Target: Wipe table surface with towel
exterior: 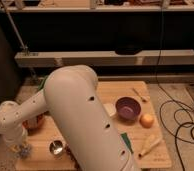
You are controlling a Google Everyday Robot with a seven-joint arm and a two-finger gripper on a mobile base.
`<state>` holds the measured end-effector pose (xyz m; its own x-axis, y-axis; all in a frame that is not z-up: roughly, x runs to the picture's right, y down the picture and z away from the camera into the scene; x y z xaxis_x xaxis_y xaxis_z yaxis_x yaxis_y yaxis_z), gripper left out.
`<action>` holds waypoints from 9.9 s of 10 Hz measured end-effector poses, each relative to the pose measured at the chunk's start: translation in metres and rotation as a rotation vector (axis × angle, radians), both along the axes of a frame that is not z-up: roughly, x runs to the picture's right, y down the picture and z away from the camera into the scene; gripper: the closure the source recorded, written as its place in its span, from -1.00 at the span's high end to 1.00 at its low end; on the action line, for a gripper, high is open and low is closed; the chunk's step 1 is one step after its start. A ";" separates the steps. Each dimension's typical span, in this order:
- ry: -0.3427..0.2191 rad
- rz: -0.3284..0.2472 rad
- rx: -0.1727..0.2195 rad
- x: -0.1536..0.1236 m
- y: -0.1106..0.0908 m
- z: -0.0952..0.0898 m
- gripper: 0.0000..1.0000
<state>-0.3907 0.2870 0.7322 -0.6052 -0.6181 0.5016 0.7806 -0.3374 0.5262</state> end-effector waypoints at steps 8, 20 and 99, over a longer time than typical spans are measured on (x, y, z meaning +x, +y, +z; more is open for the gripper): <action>0.008 0.029 -0.012 0.040 0.035 -0.023 -1.00; 0.189 0.194 -0.010 0.132 -0.003 0.008 -1.00; 0.158 0.122 -0.036 0.126 0.036 -0.004 -1.00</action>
<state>-0.2643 0.3233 0.7281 -0.4391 -0.6624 0.6070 0.8882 -0.2185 0.4041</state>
